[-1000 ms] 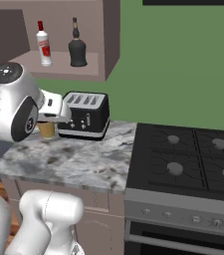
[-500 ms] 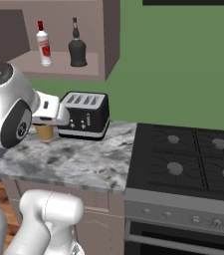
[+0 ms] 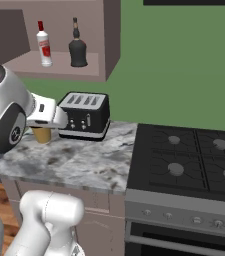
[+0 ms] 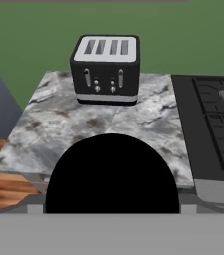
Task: Sort all alcoholic drinks to one cabinet, and non-alcoholic drinks to the other.
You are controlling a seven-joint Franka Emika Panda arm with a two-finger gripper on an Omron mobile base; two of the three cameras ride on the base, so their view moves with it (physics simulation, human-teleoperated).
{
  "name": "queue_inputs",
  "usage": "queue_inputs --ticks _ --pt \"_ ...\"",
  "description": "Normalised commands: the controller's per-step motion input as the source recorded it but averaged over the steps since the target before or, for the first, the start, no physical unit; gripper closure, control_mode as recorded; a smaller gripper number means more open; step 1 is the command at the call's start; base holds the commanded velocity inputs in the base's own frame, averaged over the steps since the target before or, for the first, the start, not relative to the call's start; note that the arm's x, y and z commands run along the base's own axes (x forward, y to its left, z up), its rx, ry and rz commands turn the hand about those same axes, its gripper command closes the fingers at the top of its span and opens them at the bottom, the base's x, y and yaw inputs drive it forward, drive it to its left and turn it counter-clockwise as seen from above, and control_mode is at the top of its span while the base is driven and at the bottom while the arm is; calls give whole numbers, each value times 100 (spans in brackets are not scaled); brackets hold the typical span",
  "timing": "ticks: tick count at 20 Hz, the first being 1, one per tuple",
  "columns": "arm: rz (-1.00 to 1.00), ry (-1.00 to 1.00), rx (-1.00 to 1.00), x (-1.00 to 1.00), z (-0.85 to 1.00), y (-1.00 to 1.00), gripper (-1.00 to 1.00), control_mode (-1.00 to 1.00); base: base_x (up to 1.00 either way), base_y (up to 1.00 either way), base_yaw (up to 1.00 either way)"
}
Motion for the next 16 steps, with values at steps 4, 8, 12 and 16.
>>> queue_inputs --ticks 4,8,12,16 --pt "0 0 0 -3 0 0 100 -100 0 0 0" --pt "0 0 0 0 0 0 100 100 0 0 0" --pt "0 0 0 0 0 0 100 100 0 0 0" --pt "0 0 0 0 0 0 100 100 -22 -3 0"
